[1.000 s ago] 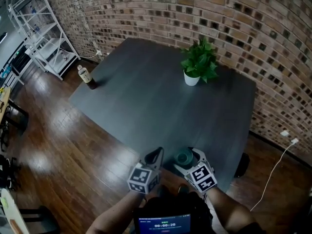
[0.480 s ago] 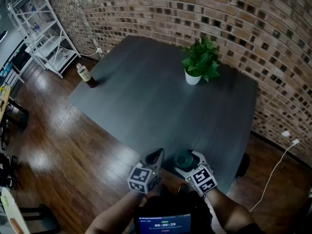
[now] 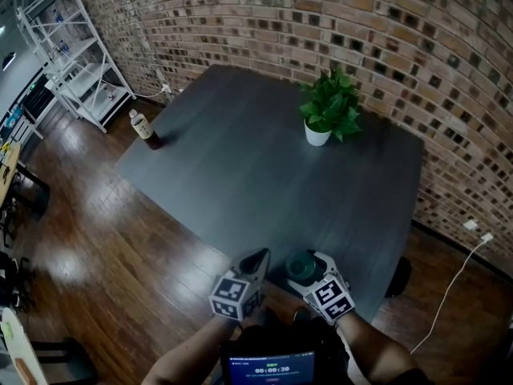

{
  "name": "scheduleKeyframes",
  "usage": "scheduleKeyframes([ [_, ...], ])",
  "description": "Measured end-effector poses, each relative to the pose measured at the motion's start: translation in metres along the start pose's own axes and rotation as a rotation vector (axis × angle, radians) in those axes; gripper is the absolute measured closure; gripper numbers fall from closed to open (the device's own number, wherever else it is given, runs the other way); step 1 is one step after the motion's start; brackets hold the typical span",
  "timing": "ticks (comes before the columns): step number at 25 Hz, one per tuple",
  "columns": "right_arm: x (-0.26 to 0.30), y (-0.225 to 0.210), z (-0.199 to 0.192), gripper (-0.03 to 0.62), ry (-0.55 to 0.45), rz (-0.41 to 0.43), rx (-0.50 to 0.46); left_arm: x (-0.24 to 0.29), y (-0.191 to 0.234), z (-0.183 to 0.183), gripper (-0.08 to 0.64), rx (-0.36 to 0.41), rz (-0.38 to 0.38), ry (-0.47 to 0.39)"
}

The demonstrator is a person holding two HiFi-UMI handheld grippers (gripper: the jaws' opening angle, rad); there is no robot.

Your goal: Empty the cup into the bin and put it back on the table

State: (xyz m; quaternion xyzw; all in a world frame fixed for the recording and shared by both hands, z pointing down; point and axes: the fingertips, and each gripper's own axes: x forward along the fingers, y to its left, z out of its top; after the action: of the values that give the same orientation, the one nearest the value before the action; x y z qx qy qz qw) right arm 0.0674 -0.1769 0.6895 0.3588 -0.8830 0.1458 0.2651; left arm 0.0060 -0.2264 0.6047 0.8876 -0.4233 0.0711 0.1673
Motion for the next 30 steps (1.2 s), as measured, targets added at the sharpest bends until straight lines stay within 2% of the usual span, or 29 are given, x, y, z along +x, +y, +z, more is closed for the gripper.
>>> scheduleKeyframes([
  [1,0.001,0.000,-0.001,0.178,0.009,0.006,0.001,0.000,0.000,0.002,0.552,0.002,0.003,-0.002],
  [2,0.002,-0.001,-0.002,0.131,0.016,0.015,0.009,0.000,0.001,0.004,0.552,0.003,0.006,-0.007],
  [3,0.002,-0.002,-0.002,0.123,0.018,0.022,0.017,0.000,0.001,0.006,0.552,0.003,0.008,-0.012],
  [8,-0.003,-0.004,0.001,0.123,0.004,0.041,0.018,0.000,0.000,0.015,0.552,0.012,0.024,-0.027],
  [16,-0.027,-0.002,0.028,0.123,-0.030,0.067,-0.029,-0.008,-0.004,0.046,0.552,0.016,0.030,-0.085],
  [24,-0.076,-0.009,0.096,0.123,-0.174,0.053,-0.032,-0.031,-0.007,0.099,0.552,-0.004,0.042,-0.199],
  [27,-0.095,-0.014,0.115,0.196,-0.186,0.044,-0.048,-0.044,-0.023,0.128,0.552,-0.014,0.003,-0.269],
  [30,-0.112,-0.012,0.135,0.196,-0.208,0.061,-0.064,-0.054,-0.035,0.150,0.552,0.002,-0.009,-0.314],
])
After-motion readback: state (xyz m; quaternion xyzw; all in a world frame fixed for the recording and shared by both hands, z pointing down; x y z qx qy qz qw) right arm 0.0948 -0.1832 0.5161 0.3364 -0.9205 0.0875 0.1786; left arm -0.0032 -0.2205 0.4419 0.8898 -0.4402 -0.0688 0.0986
